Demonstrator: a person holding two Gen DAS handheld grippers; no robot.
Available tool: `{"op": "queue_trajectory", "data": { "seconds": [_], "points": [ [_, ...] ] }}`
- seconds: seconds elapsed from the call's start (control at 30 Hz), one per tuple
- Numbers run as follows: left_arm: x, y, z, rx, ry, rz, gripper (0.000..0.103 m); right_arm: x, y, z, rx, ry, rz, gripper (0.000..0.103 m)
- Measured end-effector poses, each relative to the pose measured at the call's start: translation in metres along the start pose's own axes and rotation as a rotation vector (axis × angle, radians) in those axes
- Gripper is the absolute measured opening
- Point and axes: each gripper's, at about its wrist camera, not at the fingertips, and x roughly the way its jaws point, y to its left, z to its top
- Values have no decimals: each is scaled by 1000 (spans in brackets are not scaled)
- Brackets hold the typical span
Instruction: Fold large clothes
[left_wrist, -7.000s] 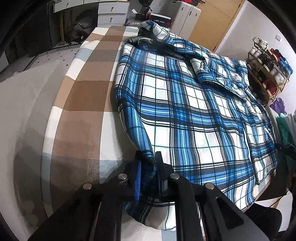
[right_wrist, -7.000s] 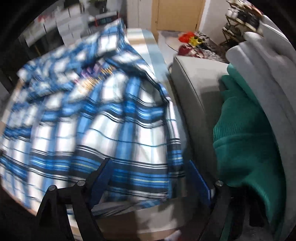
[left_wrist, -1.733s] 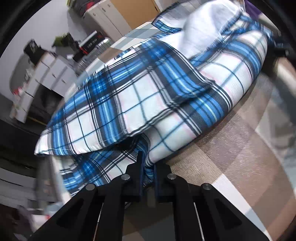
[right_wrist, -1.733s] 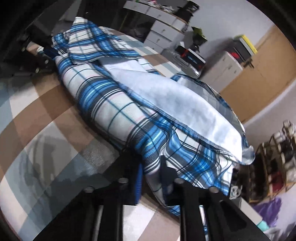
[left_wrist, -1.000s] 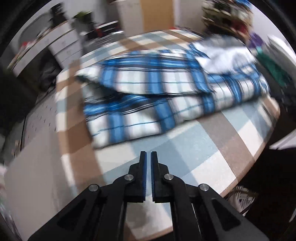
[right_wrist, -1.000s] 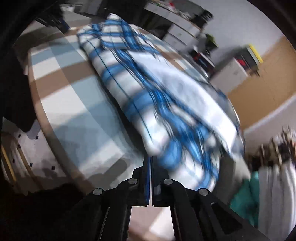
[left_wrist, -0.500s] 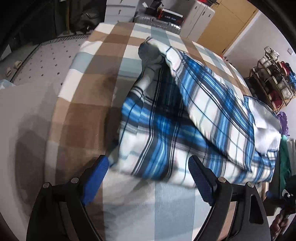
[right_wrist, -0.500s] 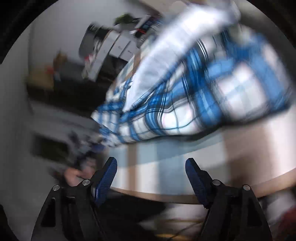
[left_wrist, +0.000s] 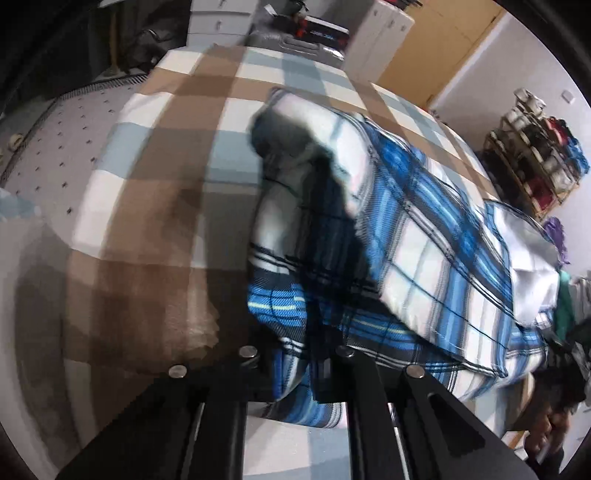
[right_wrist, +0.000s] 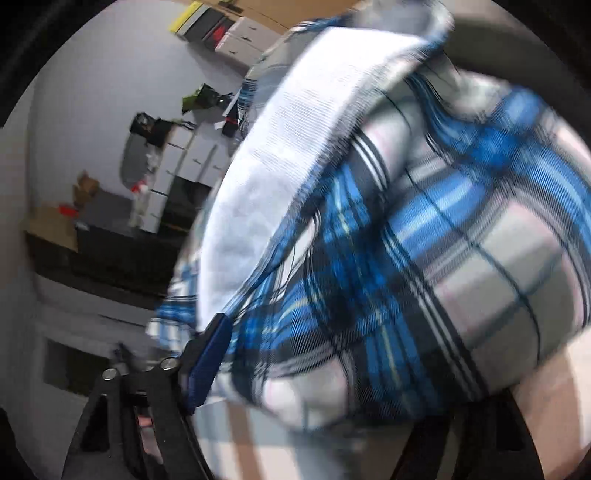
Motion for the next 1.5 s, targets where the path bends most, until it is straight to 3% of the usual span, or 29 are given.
{"op": "queue_trajectory", "data": {
  "seconds": [0.07, 0.13, 0.27, 0.5, 0.57, 0.63, 0.7, 0.73, 0.83, 0.87, 0.93, 0.97, 1.0, 1.13, 1.23, 1.33, 1.43, 1.5],
  "points": [
    [-1, -3, -4, 5, 9, -7, 3, 3, 13, 1, -92, -6, -80, 27],
    [-5, -6, -12, 17, 20, 0, 2, 10, 20, -1, -146, 8, -99, 21],
    [-18, -4, -29, 32, 51, 0, 2, 11, 24, -11, -197, 60, -70, 17],
    [-64, 4, -74, 68, 102, 27, 2, -23, 15, -49, -331, 190, -46, 16],
    [-77, 6, -83, 63, 78, 41, 3, -29, 10, -52, -351, 243, -81, 30],
    [-85, 2, -87, 96, 42, 112, 6, -38, 14, -57, -416, 247, -167, 45],
    [-93, -5, -87, 121, 10, 215, 8, -47, 20, -56, -452, 236, -188, 53],
    [-97, -6, -86, 122, 2, 236, 9, -54, 22, -58, -470, 237, -208, 62],
    [-117, -15, -91, 74, -55, 237, 13, -84, 33, -70, -536, 208, -266, 65],
    [-123, -19, -96, 61, -80, 225, 19, -90, 39, -72, -565, 199, -270, 65],
    [-139, -33, -100, 72, -151, 182, 47, -106, 54, -75, -626, 157, -259, 69],
    [-142, -41, -99, 82, -185, 171, 67, -109, 60, -74, -641, 139, -251, 78],
    [-147, -52, -97, 92, -230, 154, 71, -113, 66, -70, -651, 119, -229, 82],
    [-142, -101, -74, 121, -312, 5, 71, -94, 66, -36, -508, 166, -25, 83],
    [-124, -128, -57, 110, -345, -51, 71, -59, 43, -9, -272, 227, 60, 83],
    [-102, -133, -52, 94, -338, -87, 71, -41, 17, 7, -74, 207, 131, 83],
    [-80, -128, -57, 93, -279, -80, 71, -29, 8, 14, -25, 200, 131, 83],
    [-74, -124, -61, 72, -229, -76, 71, -23, 9, 15, -56, 165, 70, 80]
  ]
}}
